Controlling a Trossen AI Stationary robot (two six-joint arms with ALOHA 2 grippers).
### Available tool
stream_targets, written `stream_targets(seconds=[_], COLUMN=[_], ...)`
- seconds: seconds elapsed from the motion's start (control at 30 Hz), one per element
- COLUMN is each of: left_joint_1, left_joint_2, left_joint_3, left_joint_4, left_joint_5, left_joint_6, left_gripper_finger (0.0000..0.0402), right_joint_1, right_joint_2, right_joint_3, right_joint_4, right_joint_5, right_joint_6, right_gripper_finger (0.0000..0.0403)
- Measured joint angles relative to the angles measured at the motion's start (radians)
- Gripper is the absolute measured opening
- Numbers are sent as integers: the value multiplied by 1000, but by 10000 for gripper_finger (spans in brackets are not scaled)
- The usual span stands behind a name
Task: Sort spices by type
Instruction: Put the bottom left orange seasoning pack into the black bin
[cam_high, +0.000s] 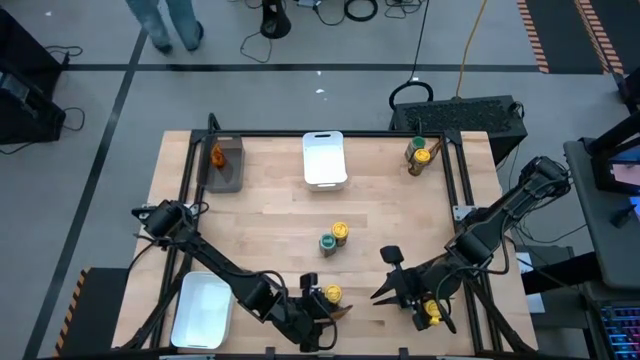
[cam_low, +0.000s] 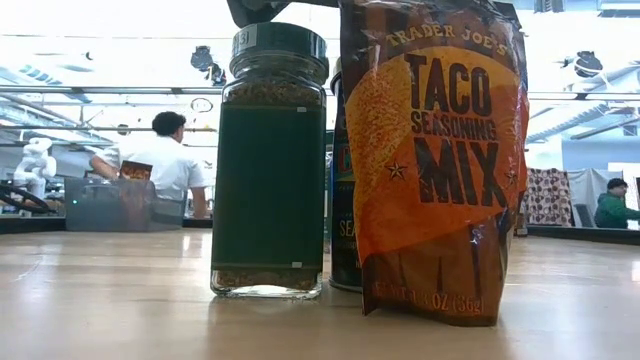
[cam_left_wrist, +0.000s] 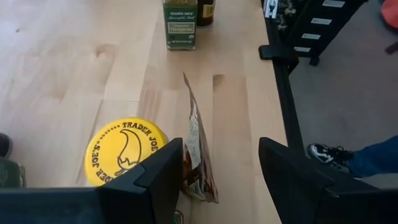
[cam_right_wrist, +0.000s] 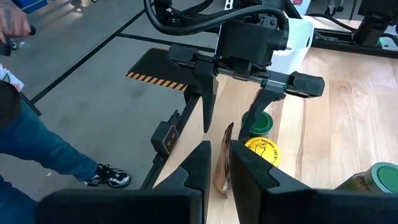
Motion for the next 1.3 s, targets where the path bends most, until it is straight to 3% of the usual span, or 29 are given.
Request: stream_targets(seconds=[1.3], left_joint_1=[51], left_joint_2=[0], left_joint_3=[-1], left_joint_4=[-56], left_joint_5=[110], left_joint_6=[-31], left_gripper_finger=[211], right_joint_1=[0], right_joint_2=[0], right_joint_3=[0], right_joint_4=[15], right_joint_5=[54], right_joint_6=[-32], right_gripper_finger=[41])
